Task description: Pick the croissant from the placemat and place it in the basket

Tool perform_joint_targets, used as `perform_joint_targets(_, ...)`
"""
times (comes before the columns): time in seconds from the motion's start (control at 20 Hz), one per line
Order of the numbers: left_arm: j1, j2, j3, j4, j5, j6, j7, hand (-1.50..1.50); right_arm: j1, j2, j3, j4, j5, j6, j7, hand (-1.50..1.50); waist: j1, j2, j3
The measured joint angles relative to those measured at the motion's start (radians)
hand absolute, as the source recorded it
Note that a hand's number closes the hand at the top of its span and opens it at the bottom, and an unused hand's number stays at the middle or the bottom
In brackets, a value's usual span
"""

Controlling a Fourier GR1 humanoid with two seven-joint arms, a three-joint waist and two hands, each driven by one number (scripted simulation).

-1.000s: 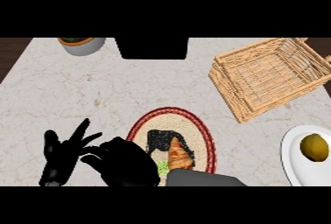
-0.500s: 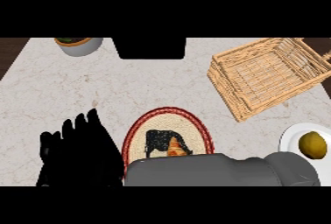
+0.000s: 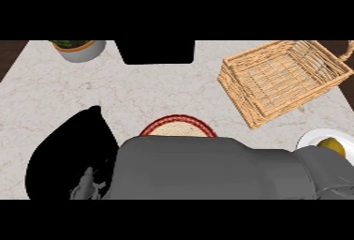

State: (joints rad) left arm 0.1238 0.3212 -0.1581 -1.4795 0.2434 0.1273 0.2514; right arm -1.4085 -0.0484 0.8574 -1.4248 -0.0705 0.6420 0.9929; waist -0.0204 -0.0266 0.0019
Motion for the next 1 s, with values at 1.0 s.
perform_joint_targets(1.0,0.005,-0.006,0.013,-0.009,-0.001,-0.019,-0.013,0.00,0.101,-0.052,0.136,-0.087,-0.080,-0.030,0.083,-1.50,0.006,0.015,0.003)
